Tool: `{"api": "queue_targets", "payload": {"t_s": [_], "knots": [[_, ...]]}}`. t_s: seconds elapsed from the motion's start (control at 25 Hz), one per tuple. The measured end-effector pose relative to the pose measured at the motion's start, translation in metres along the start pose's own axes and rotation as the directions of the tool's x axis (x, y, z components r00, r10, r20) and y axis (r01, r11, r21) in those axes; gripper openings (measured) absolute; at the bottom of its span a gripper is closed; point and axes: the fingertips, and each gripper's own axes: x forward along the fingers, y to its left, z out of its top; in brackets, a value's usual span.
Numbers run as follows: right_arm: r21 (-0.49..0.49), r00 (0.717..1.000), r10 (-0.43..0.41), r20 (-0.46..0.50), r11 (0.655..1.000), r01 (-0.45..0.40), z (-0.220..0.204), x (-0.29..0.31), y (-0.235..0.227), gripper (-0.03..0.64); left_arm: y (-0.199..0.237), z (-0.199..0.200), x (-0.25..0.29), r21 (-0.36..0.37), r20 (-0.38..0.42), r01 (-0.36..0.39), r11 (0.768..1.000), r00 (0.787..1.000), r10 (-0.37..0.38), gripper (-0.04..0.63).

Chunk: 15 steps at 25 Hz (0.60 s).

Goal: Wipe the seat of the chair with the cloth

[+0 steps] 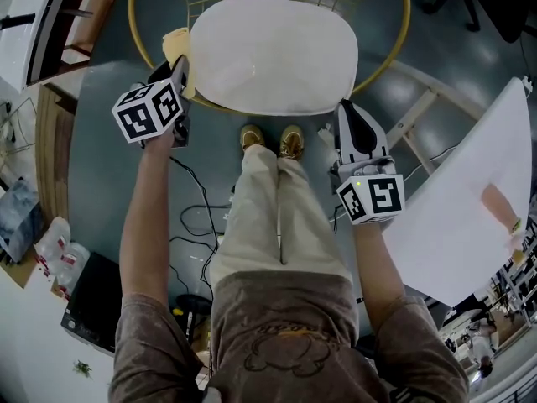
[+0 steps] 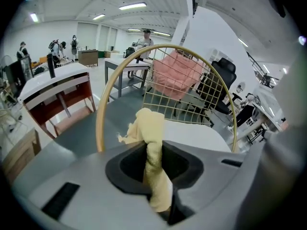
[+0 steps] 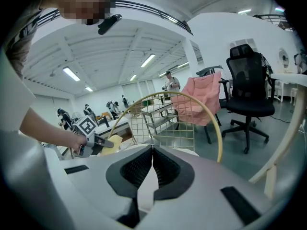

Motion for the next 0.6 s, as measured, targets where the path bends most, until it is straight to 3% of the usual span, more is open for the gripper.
{"api": "queue_targets", "payload": {"t_s": [0.6], "knots": [[0.012,1.000,-0.012,-0.014,1.000,0.012,-0.001,0.004,-0.002,0.028,0.009,-0.028,0.043,-0.033,-0.044,-0.057,0.998,0.997,0.056,0.075]]}}
